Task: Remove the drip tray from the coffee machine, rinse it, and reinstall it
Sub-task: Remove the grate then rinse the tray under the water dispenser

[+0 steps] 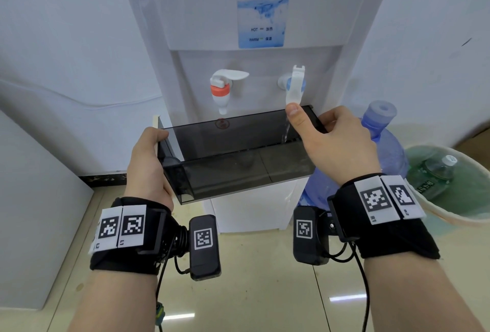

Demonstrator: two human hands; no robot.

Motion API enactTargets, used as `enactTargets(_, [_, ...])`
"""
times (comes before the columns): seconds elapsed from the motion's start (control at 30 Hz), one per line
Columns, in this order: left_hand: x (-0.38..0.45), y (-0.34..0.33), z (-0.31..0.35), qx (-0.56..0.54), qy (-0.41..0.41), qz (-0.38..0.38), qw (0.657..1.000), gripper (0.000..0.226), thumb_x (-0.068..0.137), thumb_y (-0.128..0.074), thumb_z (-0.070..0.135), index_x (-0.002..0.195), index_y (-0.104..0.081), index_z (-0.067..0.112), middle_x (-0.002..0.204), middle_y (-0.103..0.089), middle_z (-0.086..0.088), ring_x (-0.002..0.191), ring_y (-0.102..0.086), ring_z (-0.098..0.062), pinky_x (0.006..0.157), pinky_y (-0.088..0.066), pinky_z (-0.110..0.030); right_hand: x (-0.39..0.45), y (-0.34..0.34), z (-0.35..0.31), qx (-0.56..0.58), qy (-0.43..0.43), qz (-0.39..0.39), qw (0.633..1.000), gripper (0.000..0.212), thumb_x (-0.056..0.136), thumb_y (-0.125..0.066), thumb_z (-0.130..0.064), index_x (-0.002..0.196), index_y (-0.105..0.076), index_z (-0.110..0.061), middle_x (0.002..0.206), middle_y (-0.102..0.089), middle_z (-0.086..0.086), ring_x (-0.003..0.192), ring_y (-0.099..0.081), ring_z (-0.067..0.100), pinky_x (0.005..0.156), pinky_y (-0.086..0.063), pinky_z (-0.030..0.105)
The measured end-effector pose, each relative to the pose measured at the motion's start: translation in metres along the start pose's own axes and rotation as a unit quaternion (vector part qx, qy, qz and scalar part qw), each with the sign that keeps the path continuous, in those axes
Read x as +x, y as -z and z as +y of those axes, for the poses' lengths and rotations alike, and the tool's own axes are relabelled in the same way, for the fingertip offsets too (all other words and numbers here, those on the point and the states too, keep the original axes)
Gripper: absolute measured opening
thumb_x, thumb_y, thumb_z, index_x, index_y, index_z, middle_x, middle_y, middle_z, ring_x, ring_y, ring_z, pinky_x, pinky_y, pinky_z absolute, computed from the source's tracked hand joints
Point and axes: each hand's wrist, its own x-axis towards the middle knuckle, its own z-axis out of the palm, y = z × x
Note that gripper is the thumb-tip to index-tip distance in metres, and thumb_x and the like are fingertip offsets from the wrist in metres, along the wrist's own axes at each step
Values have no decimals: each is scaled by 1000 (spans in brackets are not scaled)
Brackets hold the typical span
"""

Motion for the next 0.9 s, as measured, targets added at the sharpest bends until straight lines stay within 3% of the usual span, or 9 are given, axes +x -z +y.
enactTargets(0.37, [-2,-1,0,-8,-9,2,1000,22,88,-59,34,78,-74,21,61,-71,1,50,-69,-20,47,-55,-28,-2,0,0,0,-2,-3,1000,78,69,-45,-94,101,-55,-24,87,-60,-11,89,-59,22,72,-41,36])
enactTargets(0.53, [-3,-3,1,-12,-13,-10,1000,41,90,-56,33,56,-77,25,62,-73,3,50,-70,-19,46,-56,-29,-1,1,-2,3,-6,-2,1000,77,68,-47,-93,100,-55,-25,88,-59,-13,94,-59,25,78,-44,37])
enactTargets(0.9, [-2,-1,0,-18,-10,-9,1000,37,88,-58,34,58,-78,25,61,-72,2,49,-70,-20,46,-56,-29,0,1,-1,-3,-2,-2,1000,78,69,-46,-93,102,-56,-24,90,-62,-10,94,-60,24,77,-44,37])
